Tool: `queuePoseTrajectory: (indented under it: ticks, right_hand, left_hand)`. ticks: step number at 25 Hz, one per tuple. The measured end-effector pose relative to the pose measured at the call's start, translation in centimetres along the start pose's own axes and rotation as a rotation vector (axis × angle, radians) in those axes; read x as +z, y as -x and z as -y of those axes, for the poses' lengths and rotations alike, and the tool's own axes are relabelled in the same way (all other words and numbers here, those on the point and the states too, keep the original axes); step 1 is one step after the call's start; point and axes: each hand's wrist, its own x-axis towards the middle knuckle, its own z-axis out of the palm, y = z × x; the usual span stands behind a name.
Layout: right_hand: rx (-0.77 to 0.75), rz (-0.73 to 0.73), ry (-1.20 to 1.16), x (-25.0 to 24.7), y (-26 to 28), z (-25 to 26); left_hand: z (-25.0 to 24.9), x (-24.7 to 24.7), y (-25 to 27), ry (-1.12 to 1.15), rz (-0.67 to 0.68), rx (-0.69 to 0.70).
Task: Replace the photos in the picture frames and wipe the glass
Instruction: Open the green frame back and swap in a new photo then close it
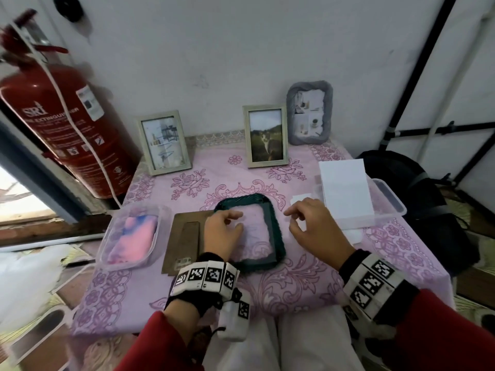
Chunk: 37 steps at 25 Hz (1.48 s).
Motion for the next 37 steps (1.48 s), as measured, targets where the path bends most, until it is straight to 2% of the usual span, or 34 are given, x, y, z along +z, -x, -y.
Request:
queuePoseTrajectory:
  ticks: [3, 9, 14, 22, 26, 31, 37]
  right_hand:
    - [0.134, 0.166, -0.109, 2.2, -1.6, 0.1]
    - [0.193, 0.254, 0.036, 3.8, -3.7, 0.4]
    - [0.197, 0.279, 0.049, 4.8, -4.0, 1.1]
    - [0.34, 0.061, -0.243, 4.9, -3.8, 1.1]
    - [0.403, 0.031, -0.379, 5.0, -4.1, 0.9]
    - [0.401, 0.063, -0.309, 5.4, -4.1, 0.9]
    - [0.375, 0.068, -0.222, 5.5, -4.2, 0.7]
  left_hand:
    - [1.5, -1.3, -0.3, -0.04, 0.011, -0.027]
    - [3.2, -1.9, -0.2, -0.041, 0.087, -0.014]
    - [3.2, -2.2, -0.2, -0.014, 0.106, 0.003]
    - [2.6, -2.3, 0.2, 0.277, 0.079, -0.086]
    - [2.5, -2.5, 0.3, 0.356, 0.033, -0.123]
    - [2.7, -2.7, 0.0, 0.256, 0.051, -0.16]
    - [3.0, -2.2, -0.7, 0.085, 0.085, -0.114]
